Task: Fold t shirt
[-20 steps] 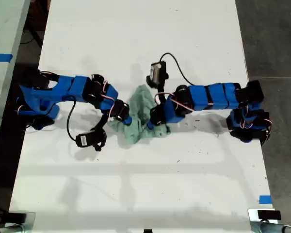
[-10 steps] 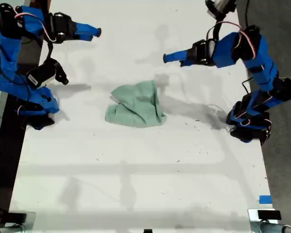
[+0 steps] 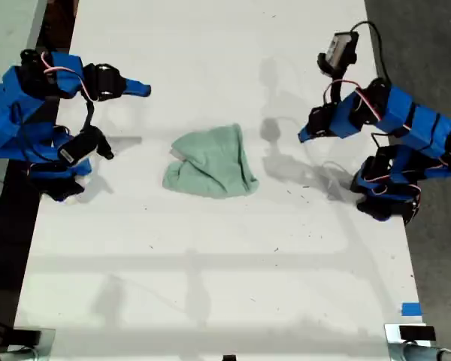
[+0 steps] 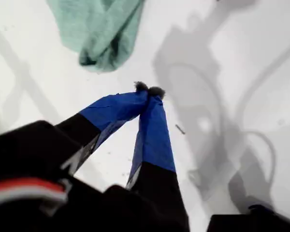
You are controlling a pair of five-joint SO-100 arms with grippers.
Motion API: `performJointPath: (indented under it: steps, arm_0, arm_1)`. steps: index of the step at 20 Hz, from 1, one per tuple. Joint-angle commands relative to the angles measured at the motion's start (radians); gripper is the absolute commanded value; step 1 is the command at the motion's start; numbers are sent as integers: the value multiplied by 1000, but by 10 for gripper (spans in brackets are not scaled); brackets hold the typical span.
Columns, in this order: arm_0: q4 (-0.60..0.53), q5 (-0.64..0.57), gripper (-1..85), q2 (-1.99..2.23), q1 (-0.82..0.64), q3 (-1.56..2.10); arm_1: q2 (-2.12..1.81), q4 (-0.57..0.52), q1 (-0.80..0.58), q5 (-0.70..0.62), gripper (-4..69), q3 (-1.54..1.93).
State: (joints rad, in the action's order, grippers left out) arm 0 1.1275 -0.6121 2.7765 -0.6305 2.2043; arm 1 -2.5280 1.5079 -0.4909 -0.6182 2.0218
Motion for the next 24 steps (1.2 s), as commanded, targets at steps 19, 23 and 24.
performJointPath:
  steps: [19, 23, 24]
  arm_0:
    - [-232, -32, -3, 822, -52, 1042]
    - [-229, -31, -3, 822, -57, 1042]
    - [-229, -31, -3, 822, -57, 1042]
  arm_1:
    - [-977, -132, 12, 5, -8, 1029]
    - [-977, -132, 12, 6, -8, 1029]
    - [-977, -132, 14, 6, -8, 1029]
